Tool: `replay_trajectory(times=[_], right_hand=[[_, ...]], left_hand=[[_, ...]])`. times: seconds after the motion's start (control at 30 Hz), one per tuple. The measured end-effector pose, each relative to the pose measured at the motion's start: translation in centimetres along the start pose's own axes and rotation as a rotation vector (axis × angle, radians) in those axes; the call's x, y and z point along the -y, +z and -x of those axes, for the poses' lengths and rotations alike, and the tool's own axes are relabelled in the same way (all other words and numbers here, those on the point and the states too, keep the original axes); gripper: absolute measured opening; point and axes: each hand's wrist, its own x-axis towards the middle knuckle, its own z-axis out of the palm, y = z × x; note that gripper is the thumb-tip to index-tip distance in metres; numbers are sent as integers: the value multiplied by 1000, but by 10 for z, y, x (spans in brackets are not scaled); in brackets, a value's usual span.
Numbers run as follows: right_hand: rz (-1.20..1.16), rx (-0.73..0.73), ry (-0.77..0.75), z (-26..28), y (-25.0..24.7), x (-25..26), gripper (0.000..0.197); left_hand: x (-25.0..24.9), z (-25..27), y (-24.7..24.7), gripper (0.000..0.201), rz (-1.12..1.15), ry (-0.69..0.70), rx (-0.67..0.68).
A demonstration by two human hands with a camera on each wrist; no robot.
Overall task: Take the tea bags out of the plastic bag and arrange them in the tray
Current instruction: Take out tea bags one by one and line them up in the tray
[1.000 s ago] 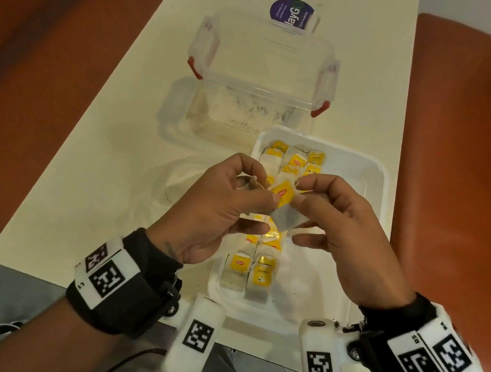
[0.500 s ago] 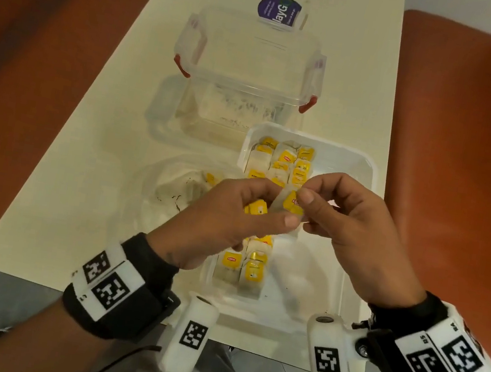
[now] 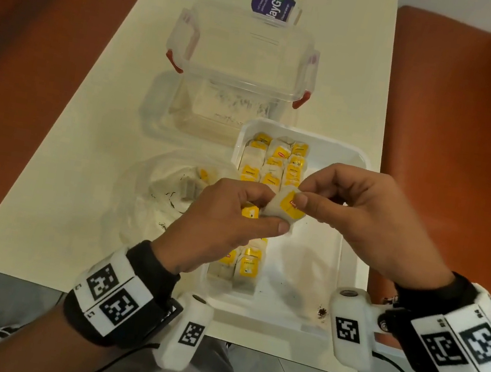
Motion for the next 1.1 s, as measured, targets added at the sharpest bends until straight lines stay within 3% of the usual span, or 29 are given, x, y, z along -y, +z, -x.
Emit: replay_trajectory(times=[0.13,0.23,0.3,0.37,0.47,0.6,0.7,0.83,1.1], right_hand=[[-9,22,-3,-2,0,-3,7],[-18,42,-15,-2,0,-1,6],[-2,62,-42,-3,0,2,6],[7,75,-64,-4,1,3,6],[33,32,-70,-6,-2,0,8],[267,-101,-87,-12,-5,-18,7],[517,28,17,-15,0,-33,6],[656,328,208,-16,14,-45,6],[651,254,282,-42,24,-67,5]], left_hand=[[1,1,-5,11,-2,-2,4],[-2,3,-5,29,59,-16,70],[-1,3,-3,21,90,-22,64],[1,3,-4,14,98,-28,43],[2,4,-7,24,83,-55,-10],[3,11,-26,21,124,-88,-164],[7,19,-43,15,164,-118,-215],[14,29,-56,33,185,-166,-256],[18,37,-52,30,327,-239,-197]])
